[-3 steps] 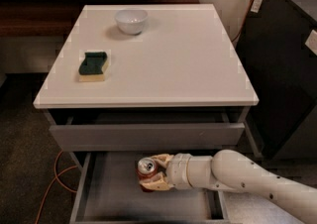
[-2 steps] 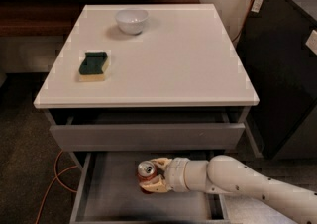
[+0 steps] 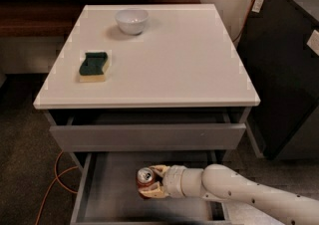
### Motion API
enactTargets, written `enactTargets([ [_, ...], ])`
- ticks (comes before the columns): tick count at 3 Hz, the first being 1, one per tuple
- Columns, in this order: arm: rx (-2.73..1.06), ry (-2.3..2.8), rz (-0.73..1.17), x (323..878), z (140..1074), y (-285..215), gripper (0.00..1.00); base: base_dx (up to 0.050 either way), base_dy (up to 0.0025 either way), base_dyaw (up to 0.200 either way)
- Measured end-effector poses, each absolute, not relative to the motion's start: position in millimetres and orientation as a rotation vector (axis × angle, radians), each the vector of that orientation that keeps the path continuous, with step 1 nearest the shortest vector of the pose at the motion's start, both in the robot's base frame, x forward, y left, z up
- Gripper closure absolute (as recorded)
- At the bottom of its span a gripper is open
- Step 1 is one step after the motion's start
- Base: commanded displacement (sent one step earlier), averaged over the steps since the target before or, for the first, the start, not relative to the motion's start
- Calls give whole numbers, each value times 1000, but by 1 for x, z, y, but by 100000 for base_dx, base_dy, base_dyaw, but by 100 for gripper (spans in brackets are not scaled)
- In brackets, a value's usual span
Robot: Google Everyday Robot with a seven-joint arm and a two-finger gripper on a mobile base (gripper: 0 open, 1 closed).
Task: Place coke can into middle drawer
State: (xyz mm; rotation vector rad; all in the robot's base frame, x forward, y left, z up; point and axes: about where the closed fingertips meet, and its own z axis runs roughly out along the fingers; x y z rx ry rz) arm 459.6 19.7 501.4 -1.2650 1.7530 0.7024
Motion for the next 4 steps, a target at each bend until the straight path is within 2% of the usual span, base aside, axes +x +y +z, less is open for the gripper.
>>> enactTargets([
  [2,-1245,1728,706,468,470,27,100,0,0,0],
  [3,-1253,1740,695,473,454,30,86,0,0,0],
  [4,-1260,1751,678,479,436,35,54,0,0,0],
])
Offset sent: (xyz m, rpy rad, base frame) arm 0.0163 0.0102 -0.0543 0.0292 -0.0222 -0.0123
